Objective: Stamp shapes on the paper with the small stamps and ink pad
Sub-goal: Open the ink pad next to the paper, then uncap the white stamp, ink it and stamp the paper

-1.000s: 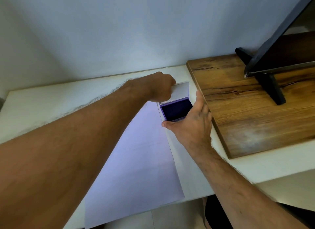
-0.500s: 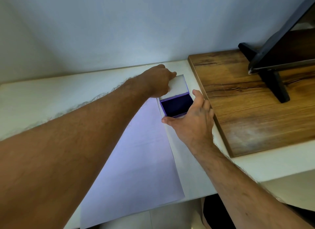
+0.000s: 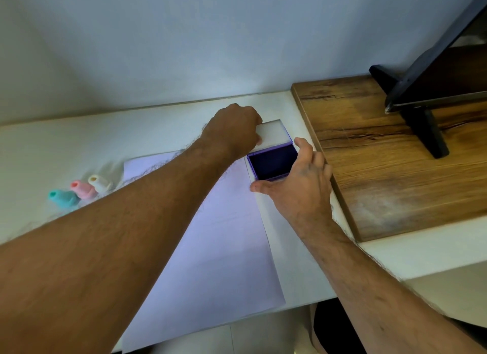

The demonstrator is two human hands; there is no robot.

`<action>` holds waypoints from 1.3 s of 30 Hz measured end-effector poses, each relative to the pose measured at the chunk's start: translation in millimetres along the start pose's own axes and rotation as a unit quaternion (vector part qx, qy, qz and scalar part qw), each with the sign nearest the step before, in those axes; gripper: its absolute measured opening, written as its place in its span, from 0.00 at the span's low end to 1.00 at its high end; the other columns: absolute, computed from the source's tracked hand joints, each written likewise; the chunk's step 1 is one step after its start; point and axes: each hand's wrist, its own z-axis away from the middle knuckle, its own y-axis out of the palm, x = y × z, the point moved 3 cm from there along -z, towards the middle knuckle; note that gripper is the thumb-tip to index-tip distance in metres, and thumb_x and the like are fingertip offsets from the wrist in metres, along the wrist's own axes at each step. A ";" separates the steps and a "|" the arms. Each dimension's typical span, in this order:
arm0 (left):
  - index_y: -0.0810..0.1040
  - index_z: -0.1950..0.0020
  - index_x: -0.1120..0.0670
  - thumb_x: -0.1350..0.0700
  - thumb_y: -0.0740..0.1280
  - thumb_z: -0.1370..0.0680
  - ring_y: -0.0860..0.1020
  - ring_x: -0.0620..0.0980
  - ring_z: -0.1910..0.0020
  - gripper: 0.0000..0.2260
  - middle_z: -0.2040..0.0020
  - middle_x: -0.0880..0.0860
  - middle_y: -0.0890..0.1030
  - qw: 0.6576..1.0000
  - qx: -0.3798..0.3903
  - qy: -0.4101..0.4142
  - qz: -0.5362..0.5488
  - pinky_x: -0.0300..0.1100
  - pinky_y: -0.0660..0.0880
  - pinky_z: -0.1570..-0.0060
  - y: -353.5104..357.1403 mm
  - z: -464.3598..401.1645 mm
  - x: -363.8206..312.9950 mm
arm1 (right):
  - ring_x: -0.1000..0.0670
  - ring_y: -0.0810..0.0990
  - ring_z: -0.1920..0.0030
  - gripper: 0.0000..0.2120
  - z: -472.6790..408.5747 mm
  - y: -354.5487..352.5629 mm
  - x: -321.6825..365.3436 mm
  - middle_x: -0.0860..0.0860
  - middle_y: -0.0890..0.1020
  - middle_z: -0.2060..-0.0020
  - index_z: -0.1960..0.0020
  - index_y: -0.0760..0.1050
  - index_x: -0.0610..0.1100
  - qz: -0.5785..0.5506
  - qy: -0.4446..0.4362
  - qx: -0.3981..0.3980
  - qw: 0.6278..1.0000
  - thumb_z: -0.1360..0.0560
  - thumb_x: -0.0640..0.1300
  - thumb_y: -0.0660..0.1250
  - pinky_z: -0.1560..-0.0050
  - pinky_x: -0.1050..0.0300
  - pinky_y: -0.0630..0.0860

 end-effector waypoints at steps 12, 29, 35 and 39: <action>0.75 0.30 0.46 0.49 0.60 0.19 0.75 0.57 0.35 0.17 0.35 0.55 0.80 0.996 -0.064 -0.033 0.046 0.48 0.72 0.36 -19.6 27.3 19.5 | 0.42 0.64 0.30 0.58 6.9 -14.1 8.1 0.45 0.67 0.30 0.25 0.55 0.47 -0.009 0.004 0.017 1.000 0.46 0.70 0.76 0.40 0.46 0.75; 0.78 0.33 0.48 0.59 0.62 0.21 0.80 0.51 0.40 0.18 0.45 0.53 0.86 0.928 -0.213 -0.253 0.172 0.39 0.73 0.38 -105.7 202.5 121.8 | 0.40 0.74 0.54 0.16 69.2 52.1 161.3 0.42 0.78 0.53 0.47 0.79 0.40 0.103 -0.403 0.042 0.908 0.35 0.34 0.68 0.61 0.46 0.76; 0.77 0.32 0.50 0.64 0.59 0.21 0.80 0.46 0.41 0.21 0.44 0.56 0.84 0.910 -0.215 -0.272 0.226 0.37 0.73 0.40 -98.0 205.6 148.0 | 0.40 0.73 0.47 0.23 75.7 88.1 207.3 0.44 0.79 0.47 0.36 0.76 0.44 0.043 -0.385 0.074 0.919 0.31 0.41 0.69 0.55 0.46 0.76; 0.76 0.31 0.50 0.67 0.59 0.22 0.80 0.45 0.41 0.23 0.39 0.51 0.82 0.907 -0.215 -0.279 0.232 0.32 0.71 0.47 -95.5 197.3 160.0 | 0.40 0.73 0.48 0.22 74.5 100.1 223.1 0.44 0.79 0.48 0.36 0.76 0.44 0.032 -0.413 0.076 0.907 0.30 0.46 0.66 0.55 0.47 0.75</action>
